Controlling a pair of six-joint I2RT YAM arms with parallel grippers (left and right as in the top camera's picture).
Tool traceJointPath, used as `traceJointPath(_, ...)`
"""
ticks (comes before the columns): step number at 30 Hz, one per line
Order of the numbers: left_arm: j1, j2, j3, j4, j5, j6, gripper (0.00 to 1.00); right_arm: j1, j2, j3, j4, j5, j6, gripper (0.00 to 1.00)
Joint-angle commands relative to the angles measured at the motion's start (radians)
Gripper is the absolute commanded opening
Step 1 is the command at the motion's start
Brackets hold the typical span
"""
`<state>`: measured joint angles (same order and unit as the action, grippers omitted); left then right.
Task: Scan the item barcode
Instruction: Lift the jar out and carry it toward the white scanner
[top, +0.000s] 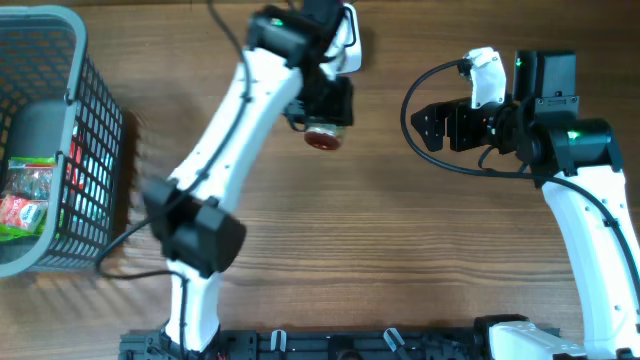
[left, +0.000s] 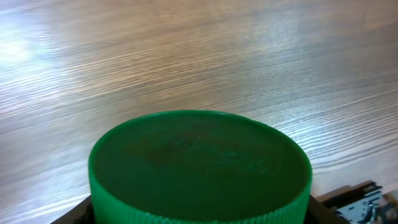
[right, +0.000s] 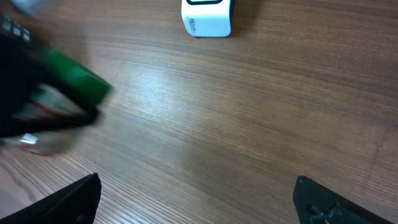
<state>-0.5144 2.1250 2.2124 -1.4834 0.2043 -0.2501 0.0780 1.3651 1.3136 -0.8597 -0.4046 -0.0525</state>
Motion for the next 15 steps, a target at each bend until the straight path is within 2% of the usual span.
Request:
traceJointPath(1,-0.065,0.085,0.009,0.030,-0.054,-0.055,0.29,0.003,0.001,0.019,0.002,-0.023,0.003,1.00)
traceJointPath(8,-0.127,0.153,-0.116,0.131,-0.259,-0.153,0.29,0.003,0.001,0.019,0.002,-0.023,0.003,1.00)
traceJointPath(12,-0.132,0.153,-0.253,0.260,-0.329,-0.185,0.30,0.003,0.001,0.019,0.002,-0.023,0.003,1.00)
traceJointPath(15,-0.133,0.153,-0.351,0.358,-0.330,-0.194,0.30,0.003,0.001,0.019,0.002,-0.023,0.003,1.00)
